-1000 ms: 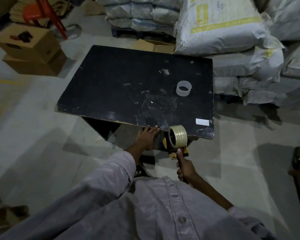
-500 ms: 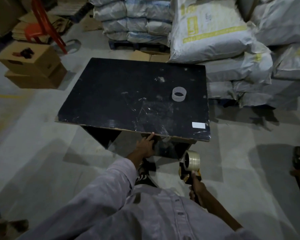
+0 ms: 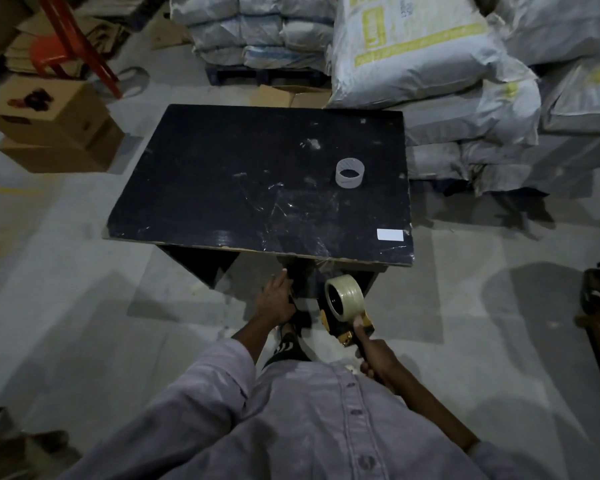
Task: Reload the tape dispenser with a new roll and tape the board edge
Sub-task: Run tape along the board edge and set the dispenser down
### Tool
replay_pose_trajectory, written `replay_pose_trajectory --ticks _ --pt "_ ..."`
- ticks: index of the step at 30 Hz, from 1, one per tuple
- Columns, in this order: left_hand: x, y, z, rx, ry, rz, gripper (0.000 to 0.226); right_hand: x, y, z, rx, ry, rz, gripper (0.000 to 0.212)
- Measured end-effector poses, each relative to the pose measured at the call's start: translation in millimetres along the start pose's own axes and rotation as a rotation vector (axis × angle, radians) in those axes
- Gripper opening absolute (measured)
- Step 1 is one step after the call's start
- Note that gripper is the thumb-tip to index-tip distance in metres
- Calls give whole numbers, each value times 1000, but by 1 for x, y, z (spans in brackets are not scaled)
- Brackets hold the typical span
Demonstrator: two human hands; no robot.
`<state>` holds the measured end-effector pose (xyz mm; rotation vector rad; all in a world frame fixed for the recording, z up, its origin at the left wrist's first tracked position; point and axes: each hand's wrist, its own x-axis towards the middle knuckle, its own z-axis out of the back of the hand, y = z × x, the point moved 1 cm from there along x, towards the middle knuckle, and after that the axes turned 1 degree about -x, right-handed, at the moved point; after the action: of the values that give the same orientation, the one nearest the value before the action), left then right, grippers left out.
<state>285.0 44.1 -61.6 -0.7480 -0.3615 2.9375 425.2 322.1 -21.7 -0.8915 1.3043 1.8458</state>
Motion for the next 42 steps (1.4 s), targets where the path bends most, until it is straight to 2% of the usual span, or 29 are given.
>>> replay_pose_trajectory --ticks 7,13,16,21,24,27,30,34,37,40,42 --pt "-12 12 21 -130 -289 57 88 -15 53 1 97 61 173 86" --pt "-23 15 42 -220 -407 89 89 -15 95 2 79 -28 324 84" --pt "-21 16 56 -196 -435 93 83 -11 115 4 -74 -123 461 84" --pt "-11 16 79 -190 -469 91 79 -6 149 9 -357 -300 605 97" --pt "0 18 89 -187 -476 98 77 -5 169 8 -455 -372 670 90" --pt "11 22 98 -205 -495 97 77 0 186 5 -521 -427 683 84" --pt "24 30 106 -228 -508 109 80 11 202 1 -547 -467 696 93" --pt "39 35 120 -304 -533 154 95 25 226 -5 -564 -522 704 85" --pt "50 37 129 -333 -551 172 111 45 240 -9 -559 -534 688 87" --pt "65 44 133 -305 -560 165 117 64 253 -15 -526 -518 646 89" --pt "76 51 134 -290 -561 162 117 73 262 -18 -524 -540 632 82"
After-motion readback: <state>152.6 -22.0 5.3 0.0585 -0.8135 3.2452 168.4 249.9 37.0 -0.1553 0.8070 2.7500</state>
